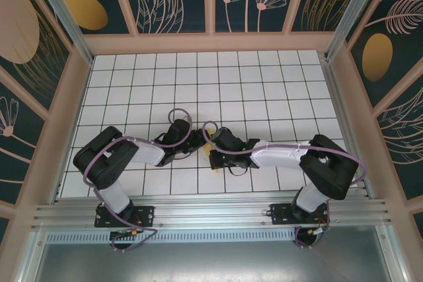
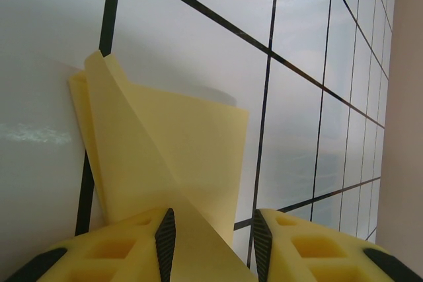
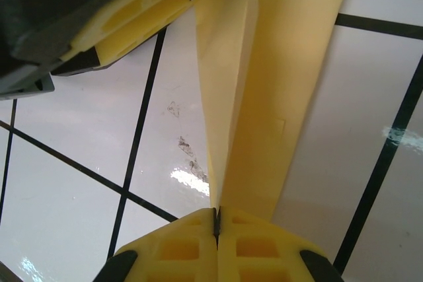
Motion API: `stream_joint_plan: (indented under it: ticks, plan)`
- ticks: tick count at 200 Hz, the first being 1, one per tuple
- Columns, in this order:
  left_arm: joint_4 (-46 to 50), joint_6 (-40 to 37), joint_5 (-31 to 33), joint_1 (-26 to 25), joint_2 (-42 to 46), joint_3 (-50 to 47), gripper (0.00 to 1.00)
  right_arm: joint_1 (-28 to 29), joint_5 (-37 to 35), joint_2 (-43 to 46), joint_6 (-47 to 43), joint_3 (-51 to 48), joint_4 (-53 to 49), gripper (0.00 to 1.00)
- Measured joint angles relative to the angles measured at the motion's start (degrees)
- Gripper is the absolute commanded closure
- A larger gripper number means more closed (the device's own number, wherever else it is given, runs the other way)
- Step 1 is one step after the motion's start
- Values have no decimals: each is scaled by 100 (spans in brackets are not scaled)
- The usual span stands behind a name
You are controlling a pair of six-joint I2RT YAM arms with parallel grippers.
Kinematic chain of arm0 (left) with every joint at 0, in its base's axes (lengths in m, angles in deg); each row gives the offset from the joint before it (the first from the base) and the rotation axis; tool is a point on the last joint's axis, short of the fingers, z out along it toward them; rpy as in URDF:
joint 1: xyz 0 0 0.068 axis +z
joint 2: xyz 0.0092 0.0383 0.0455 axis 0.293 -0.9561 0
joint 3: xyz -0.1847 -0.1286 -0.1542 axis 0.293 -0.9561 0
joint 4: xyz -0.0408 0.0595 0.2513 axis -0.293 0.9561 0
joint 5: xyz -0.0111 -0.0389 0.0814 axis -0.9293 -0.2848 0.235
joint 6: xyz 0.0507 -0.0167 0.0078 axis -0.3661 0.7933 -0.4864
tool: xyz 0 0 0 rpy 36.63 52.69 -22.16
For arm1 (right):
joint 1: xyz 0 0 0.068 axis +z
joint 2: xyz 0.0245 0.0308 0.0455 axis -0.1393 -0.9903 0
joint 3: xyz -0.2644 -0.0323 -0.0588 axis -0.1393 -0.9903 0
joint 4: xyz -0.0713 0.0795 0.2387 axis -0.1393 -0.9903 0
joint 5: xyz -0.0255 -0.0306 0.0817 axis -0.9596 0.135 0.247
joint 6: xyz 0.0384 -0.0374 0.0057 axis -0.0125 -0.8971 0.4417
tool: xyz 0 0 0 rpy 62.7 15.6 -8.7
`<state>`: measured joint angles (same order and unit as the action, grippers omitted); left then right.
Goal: Fold a paper plane with a square sheet of paper (pick it up from the middle)
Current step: Fold the wing for the fifth time at the center of the table.
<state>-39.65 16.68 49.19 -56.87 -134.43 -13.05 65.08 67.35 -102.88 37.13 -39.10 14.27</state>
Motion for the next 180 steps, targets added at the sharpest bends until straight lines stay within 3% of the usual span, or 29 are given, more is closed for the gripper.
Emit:
stream_joint_plan:
  ticks: [118, 180]
  plan:
    - [0, 4, -9, 0, -4, 0, 62, 50, 273, -400, 131, -116, 586, 100]
    - [17, 31, 11, 0, 2, 0, 64, 31, 254, -195, 216, -142, 385, 82]
